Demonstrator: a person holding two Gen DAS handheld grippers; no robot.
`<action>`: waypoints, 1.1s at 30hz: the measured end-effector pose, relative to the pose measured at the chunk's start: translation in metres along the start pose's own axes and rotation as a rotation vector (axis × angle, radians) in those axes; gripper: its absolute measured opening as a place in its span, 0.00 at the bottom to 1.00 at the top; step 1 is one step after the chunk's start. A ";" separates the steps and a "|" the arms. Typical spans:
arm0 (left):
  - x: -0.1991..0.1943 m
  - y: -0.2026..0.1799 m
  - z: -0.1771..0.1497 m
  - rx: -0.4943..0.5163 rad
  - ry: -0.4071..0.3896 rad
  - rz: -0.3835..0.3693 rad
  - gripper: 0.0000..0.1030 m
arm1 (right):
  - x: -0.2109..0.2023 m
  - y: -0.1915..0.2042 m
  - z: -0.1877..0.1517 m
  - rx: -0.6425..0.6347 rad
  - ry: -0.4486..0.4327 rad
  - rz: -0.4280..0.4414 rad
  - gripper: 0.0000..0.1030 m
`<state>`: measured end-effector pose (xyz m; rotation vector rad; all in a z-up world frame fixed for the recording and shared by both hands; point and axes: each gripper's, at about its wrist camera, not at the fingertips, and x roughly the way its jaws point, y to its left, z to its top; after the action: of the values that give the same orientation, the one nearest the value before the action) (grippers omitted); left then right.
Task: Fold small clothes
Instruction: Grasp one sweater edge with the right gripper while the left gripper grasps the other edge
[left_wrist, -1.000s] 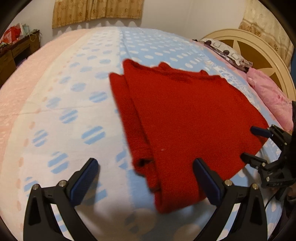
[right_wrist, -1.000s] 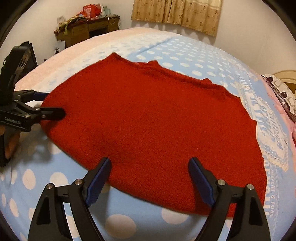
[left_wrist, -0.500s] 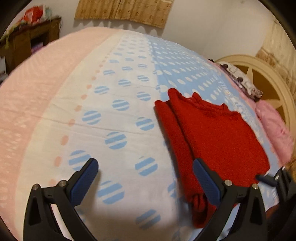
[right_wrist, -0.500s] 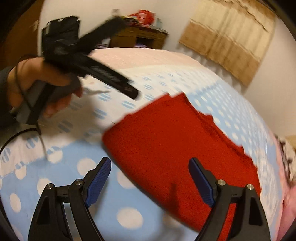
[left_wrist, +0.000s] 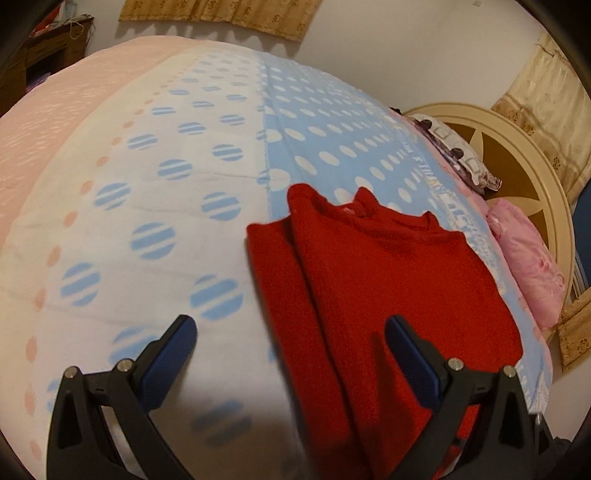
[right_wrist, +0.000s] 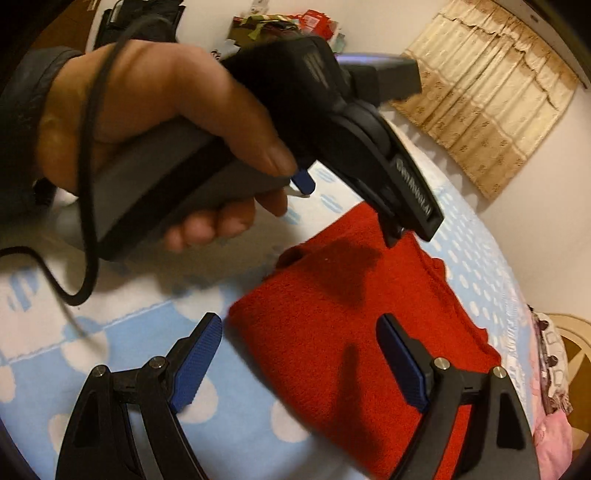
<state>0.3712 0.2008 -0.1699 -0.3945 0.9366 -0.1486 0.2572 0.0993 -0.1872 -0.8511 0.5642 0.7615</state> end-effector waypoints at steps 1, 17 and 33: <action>0.002 -0.001 0.001 0.009 -0.003 0.002 1.00 | 0.001 0.000 0.000 0.005 0.001 0.002 0.80; 0.017 0.007 0.024 -0.006 -0.026 -0.029 0.62 | 0.003 -0.008 -0.001 0.037 0.005 0.084 0.35; 0.000 0.001 0.035 -0.127 -0.063 -0.147 0.11 | -0.017 -0.047 -0.018 0.141 -0.058 0.090 0.09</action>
<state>0.3993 0.2108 -0.1512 -0.5833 0.8576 -0.2103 0.2810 0.0583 -0.1643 -0.6748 0.6005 0.8154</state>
